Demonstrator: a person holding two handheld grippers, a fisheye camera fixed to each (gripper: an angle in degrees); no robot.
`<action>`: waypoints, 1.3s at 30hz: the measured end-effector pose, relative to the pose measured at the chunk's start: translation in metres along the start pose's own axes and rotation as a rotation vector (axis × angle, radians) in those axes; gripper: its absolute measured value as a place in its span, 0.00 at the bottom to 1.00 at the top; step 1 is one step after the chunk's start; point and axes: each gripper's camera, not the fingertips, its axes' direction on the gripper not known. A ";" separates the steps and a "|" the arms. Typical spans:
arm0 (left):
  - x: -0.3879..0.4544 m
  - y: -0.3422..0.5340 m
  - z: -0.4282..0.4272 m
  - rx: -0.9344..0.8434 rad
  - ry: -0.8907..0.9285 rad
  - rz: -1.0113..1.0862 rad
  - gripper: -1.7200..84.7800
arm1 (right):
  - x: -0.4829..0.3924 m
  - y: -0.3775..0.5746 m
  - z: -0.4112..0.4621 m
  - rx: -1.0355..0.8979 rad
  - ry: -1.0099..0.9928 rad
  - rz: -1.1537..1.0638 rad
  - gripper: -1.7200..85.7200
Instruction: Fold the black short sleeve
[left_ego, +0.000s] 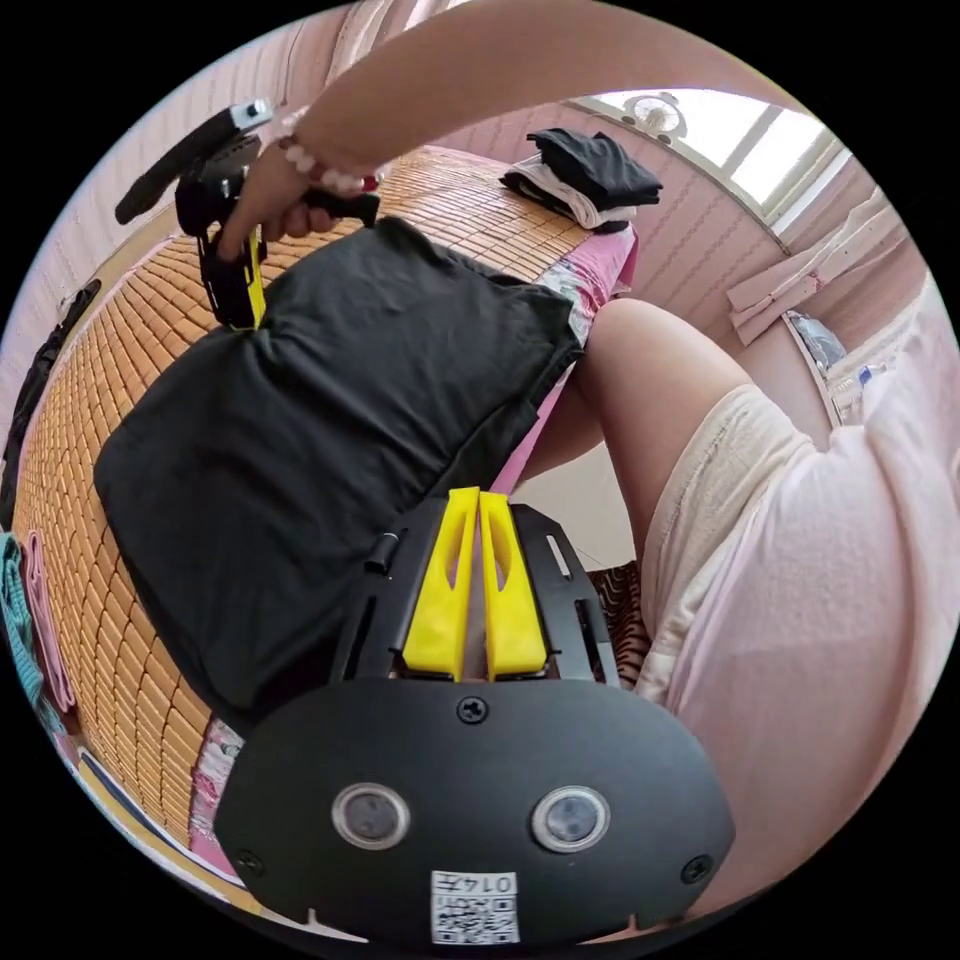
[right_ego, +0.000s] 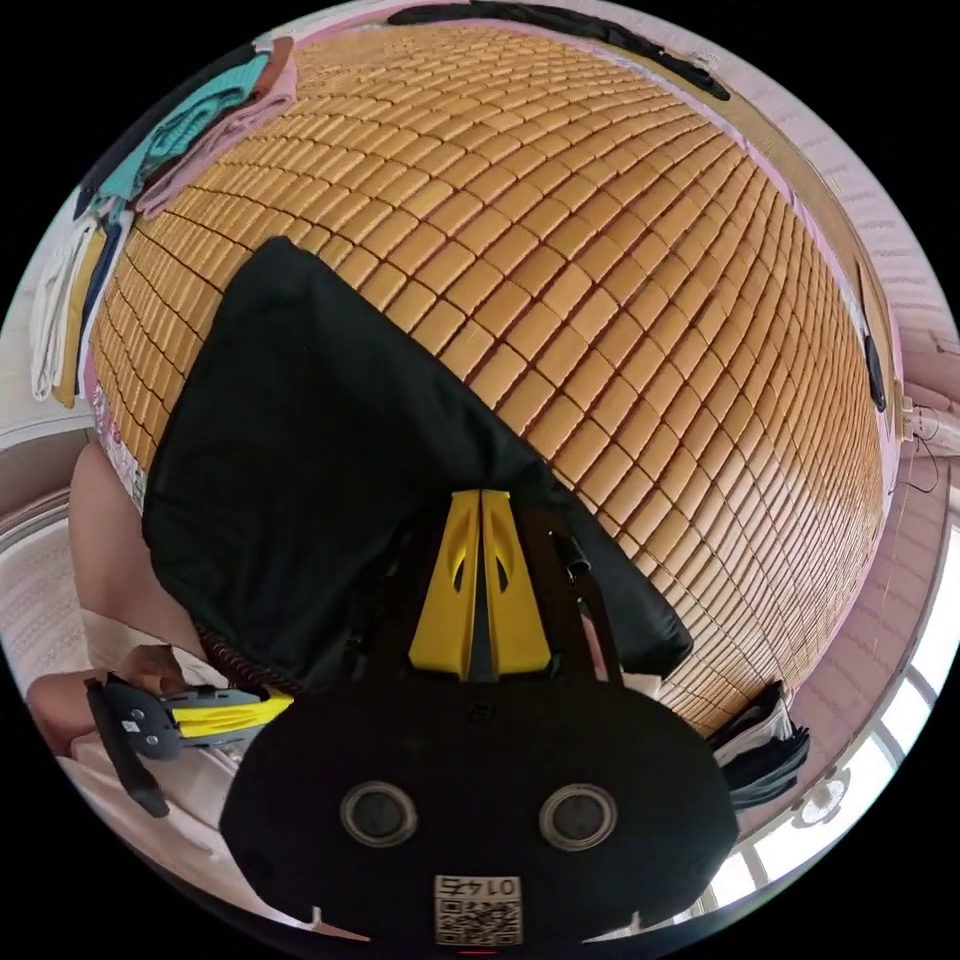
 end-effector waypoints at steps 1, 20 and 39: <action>0.000 0.001 -0.007 0.023 -0.016 -0.005 0.01 | 0.005 0.004 -0.001 0.012 -0.010 0.005 0.01; 0.070 -0.057 0.006 0.196 0.003 0.249 0.18 | 0.130 0.327 0.080 0.118 -0.436 0.566 0.13; 0.088 -0.106 0.015 0.126 -0.063 0.110 0.05 | 0.220 0.421 0.067 0.534 -0.879 0.430 0.06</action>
